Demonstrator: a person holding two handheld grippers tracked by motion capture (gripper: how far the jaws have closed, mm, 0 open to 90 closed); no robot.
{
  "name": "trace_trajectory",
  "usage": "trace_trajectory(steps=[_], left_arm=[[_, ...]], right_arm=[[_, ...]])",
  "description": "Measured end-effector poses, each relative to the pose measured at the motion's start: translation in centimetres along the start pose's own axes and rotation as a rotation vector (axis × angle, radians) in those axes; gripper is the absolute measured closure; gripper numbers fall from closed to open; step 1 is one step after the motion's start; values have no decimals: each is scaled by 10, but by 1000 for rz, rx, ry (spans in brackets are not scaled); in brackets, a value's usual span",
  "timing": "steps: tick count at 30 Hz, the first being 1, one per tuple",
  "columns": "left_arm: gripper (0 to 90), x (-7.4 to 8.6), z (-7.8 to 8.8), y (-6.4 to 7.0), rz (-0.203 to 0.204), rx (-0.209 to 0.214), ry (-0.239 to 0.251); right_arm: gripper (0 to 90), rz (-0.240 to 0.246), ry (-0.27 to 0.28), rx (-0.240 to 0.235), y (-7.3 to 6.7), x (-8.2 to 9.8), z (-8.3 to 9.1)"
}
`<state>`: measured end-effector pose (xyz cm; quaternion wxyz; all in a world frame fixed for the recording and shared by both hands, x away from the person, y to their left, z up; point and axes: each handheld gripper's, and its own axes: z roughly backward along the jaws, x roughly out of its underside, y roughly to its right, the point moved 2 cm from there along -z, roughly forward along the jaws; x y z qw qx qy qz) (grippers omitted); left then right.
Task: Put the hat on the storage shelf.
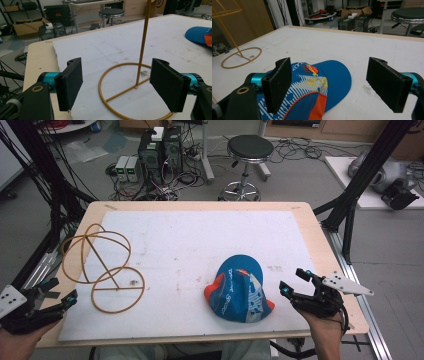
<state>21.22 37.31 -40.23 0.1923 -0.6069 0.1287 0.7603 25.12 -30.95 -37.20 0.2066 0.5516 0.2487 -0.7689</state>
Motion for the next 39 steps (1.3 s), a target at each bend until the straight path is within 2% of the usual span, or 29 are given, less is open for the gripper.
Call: trace_trajectory(steps=[5, 14, 18, 20, 24, 29, 33, 39], left_arm=[[266, -1, 2, -1, 0, -4, 5], [266, -1, 7, -5, 6, -17, 10], [266, -1, 8, -5, 0, -15, 12], [266, -1, 8, -5, 2, -16, 13], [266, -1, 7, -5, 4, -15, 12], [266, -1, 6, -4, 1, -9, 8], [266, -1, 6, -4, 0, -8, 8], [266, -1, 7, -5, 0, -14, 11]], right_arm=[[199, 7, -2, -12, -5, 1, -3], [203, 32, -16, -53, -24, 4, -15], [231, 75, -62, -85, -38, 13, -28], [231, 82, -73, -87, -40, 15, -30], [237, 81, -102, -127, -48, 23, -42], [242, 90, -140, -153, -56, 32, -55], [264, 93, -152, -160, -58, 35, -59], [321, 112, -176, -138, -58, 36, -66]])
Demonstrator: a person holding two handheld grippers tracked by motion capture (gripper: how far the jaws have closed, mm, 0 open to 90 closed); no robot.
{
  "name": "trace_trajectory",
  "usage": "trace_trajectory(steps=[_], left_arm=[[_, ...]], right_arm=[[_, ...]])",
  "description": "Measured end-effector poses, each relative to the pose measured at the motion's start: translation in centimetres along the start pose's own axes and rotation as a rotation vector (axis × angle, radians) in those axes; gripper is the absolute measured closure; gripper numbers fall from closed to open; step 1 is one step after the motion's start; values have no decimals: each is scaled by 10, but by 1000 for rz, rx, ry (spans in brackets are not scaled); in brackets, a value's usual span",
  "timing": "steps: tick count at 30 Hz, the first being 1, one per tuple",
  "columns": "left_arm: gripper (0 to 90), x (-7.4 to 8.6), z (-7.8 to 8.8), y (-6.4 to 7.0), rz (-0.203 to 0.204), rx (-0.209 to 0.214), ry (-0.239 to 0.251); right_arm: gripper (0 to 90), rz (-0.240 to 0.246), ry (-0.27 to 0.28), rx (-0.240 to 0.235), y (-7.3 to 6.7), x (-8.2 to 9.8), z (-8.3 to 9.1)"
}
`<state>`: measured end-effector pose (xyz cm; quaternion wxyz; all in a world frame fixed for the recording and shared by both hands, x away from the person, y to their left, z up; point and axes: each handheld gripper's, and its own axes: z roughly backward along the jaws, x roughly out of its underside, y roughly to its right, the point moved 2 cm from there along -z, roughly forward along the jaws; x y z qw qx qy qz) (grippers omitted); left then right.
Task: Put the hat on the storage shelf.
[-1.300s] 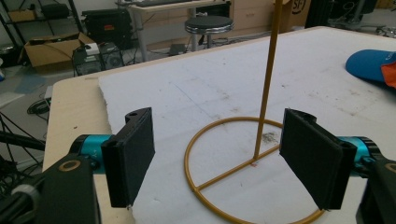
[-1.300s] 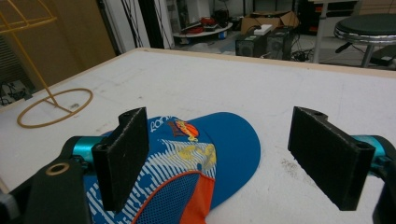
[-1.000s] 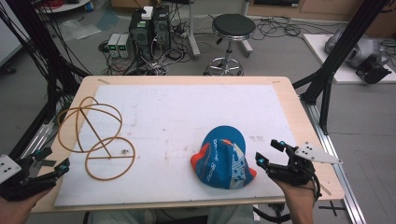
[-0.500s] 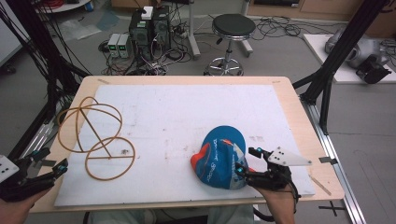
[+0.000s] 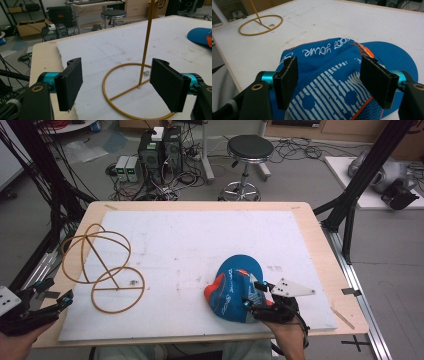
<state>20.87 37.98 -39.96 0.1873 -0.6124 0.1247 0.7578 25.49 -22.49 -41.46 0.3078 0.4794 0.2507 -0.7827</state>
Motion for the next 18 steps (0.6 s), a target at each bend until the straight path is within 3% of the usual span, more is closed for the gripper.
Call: trace_trajectory(steps=[5, 18], left_arm=[[266, 0, 0, 0, -1, 4, -2], [266, 0, 1, 0, -1, 8, 0]], right_arm=[[402, 25, -19, 9, 0, -2, -4], [619, -4, -53, 29, 3, -2, -8]])
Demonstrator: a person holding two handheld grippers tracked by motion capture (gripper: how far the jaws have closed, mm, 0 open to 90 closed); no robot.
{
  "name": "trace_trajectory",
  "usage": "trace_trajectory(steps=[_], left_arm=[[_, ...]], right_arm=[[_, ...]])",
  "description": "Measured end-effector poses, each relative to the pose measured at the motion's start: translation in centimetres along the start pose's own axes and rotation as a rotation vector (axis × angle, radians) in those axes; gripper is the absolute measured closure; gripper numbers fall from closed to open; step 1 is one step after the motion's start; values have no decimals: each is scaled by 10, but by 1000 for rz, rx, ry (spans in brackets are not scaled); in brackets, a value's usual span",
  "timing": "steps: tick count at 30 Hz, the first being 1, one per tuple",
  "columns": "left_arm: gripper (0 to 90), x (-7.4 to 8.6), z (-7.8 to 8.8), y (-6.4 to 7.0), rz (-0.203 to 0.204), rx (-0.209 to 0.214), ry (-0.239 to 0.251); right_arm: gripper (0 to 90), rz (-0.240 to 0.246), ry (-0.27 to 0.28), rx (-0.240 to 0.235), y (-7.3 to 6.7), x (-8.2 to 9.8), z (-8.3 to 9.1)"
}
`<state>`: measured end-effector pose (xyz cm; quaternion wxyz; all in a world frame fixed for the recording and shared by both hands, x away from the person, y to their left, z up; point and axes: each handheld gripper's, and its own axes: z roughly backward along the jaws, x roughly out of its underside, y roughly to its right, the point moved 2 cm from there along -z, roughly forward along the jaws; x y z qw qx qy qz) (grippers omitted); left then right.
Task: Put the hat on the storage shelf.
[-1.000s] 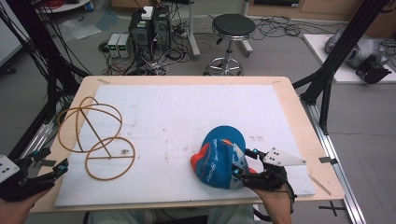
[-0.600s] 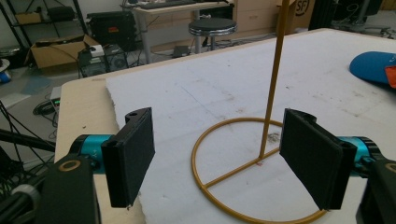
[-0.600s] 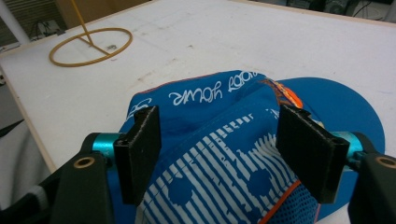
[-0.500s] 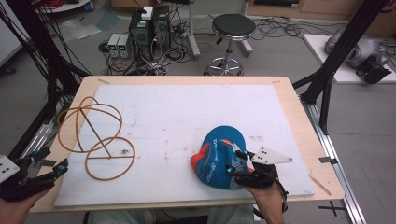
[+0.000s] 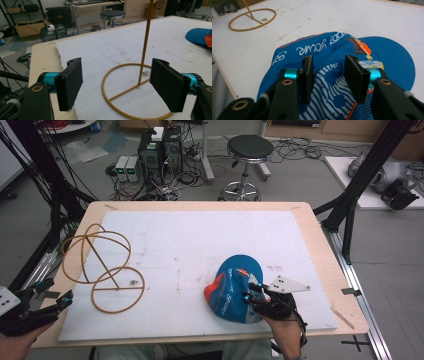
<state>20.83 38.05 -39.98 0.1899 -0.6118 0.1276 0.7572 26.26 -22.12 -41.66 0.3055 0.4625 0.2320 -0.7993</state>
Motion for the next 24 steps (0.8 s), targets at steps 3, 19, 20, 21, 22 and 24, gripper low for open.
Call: trace_trajectory(steps=[3, 19, 20, 21, 22, 24], left_arm=[[266, 0, 0, 0, -1, 0, 3], [266, 0, 1, -1, 2, 1, 6], [266, 0, 1, -1, 3, 1, 6], [266, 0, 2, -1, 2, 1, 7], [266, 0, 2, -1, 2, 1, 7], [266, 0, 2, -2, 3, -1, 8]], right_arm=[[685, 7, -10, -8, -1, -1, -2], [875, -101, 140, -16, 6, -31, 3], [875, -101, 140, -16, 6, -31, 3], [876, -101, 150, -19, 7, -33, 2], [879, -118, 162, -23, 7, -38, 1], [880, -116, 170, -20, 7, -41, 0]])
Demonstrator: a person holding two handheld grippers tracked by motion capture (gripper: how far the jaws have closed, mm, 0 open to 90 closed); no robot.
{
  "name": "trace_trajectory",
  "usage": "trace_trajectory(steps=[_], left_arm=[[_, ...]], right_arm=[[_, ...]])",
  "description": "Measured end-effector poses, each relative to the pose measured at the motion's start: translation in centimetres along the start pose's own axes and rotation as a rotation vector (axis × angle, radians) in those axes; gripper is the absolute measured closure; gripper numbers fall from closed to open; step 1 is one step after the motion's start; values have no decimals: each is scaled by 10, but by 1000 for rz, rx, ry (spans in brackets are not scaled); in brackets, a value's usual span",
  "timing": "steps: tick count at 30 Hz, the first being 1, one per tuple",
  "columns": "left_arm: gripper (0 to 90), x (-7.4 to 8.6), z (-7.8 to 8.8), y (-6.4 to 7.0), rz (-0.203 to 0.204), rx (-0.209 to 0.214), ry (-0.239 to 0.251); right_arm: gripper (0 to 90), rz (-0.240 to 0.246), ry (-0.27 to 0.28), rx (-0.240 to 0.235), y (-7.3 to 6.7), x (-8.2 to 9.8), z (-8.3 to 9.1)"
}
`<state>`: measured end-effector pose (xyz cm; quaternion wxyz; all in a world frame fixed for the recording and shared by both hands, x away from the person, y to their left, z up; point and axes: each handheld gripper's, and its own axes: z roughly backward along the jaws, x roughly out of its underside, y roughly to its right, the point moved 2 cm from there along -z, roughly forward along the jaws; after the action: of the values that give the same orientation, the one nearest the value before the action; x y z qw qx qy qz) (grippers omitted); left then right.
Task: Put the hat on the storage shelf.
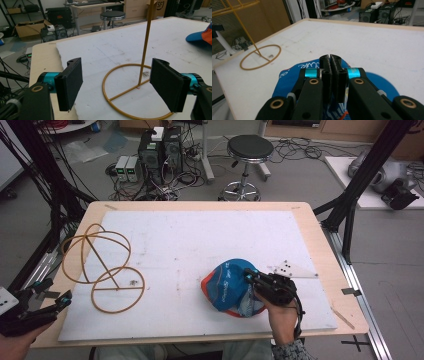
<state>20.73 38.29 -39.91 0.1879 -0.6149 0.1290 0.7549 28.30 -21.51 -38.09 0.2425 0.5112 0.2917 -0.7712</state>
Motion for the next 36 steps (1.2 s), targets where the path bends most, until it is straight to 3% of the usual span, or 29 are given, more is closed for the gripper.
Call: trace_trajectory(steps=[18, 36], left_arm=[[266, -1, 3, -2, 0, -4, 7], [266, -1, 5, -3, 0, -5, 11]], right_arm=[[888, -25, 129, -35, -12, -59, -25], [888, -10, 232, -91, -34, -122, -54]])
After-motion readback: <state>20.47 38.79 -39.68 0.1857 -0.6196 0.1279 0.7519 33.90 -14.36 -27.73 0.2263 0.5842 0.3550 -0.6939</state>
